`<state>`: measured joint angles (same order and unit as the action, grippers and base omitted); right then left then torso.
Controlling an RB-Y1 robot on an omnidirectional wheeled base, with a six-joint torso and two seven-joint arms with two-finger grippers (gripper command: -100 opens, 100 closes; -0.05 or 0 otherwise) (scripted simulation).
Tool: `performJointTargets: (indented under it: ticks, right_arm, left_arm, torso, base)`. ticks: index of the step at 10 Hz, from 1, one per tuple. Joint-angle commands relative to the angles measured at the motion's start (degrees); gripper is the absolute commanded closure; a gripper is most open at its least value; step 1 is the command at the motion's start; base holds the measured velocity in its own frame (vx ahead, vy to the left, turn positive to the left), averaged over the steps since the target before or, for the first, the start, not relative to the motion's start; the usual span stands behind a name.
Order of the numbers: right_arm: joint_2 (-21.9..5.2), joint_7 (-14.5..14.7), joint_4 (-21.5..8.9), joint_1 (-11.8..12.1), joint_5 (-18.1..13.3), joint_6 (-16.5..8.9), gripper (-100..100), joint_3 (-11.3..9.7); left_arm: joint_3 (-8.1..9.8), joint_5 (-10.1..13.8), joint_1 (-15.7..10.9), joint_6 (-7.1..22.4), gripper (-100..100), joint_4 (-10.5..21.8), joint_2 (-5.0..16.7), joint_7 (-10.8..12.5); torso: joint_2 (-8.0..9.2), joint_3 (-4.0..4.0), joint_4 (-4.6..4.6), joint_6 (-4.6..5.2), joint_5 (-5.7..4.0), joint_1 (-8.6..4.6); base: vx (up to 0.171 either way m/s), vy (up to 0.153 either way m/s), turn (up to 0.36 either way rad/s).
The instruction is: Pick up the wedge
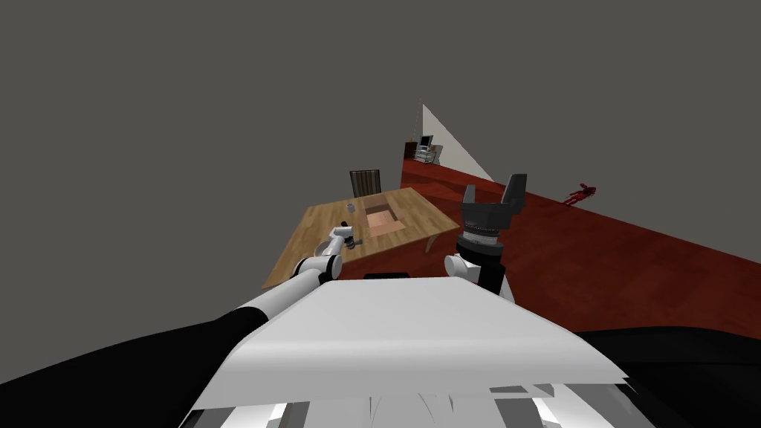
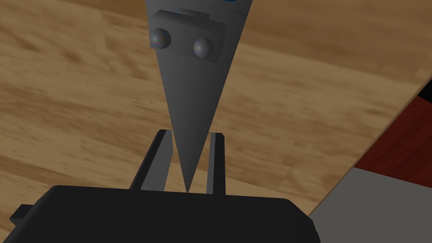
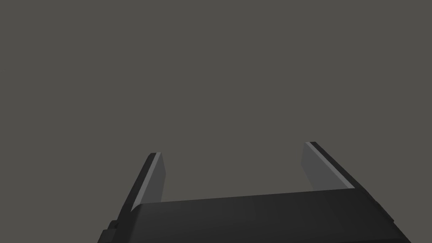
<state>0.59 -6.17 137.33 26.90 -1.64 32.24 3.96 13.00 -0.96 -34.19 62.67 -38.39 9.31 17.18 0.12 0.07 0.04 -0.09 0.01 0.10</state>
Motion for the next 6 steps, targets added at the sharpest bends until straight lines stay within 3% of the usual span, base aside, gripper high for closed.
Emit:
performJointTargets:
  ticks: [1,4,5,6]
  right_arm:
    - [0.00,0.00,0.00,0.00,0.00,0.00,0,0.00]
    - [0.00,0.00,0.00,0.00,0.00,0.00,0,0.00]
    - [0.00,0.00,0.00,0.00,0.00,0.00,0,0.00]
    - [0.00,0.00,0.00,0.00,0.00,0.00,0,0.00]
  left_arm:
    - [0.29,-0.55,-1.18,-0.52,100,1.68,-0.24,0.39]
    - [1.91,-3.88,-6.49,-1.66,100,7.34,-2.10,2.37]
    - [1.57,-3.17,-5.33,-1.36,100,6.12,-1.75,1.91]
    - [1.62,-3.28,-5.54,-1.42,0,6.31,-1.83,2.05]
  torso:
    - [0.00,0.00,0.00,0.00,0.00,0.00]
    - [0.06,0.04,0.01,0.01,0.01,0.07]
    - [0.09,0.05,0.02,0.02,0.01,0.09]
    - [0.02,0.01,0.00,-0.02,-0.01,0.00]
  base:
    - [-0.031,0.031,-0.006]
    - [-0.052,0.057,0.001]
    - [-0.025,0.029,-0.013]
    - [-0.004,0.005,0.001]
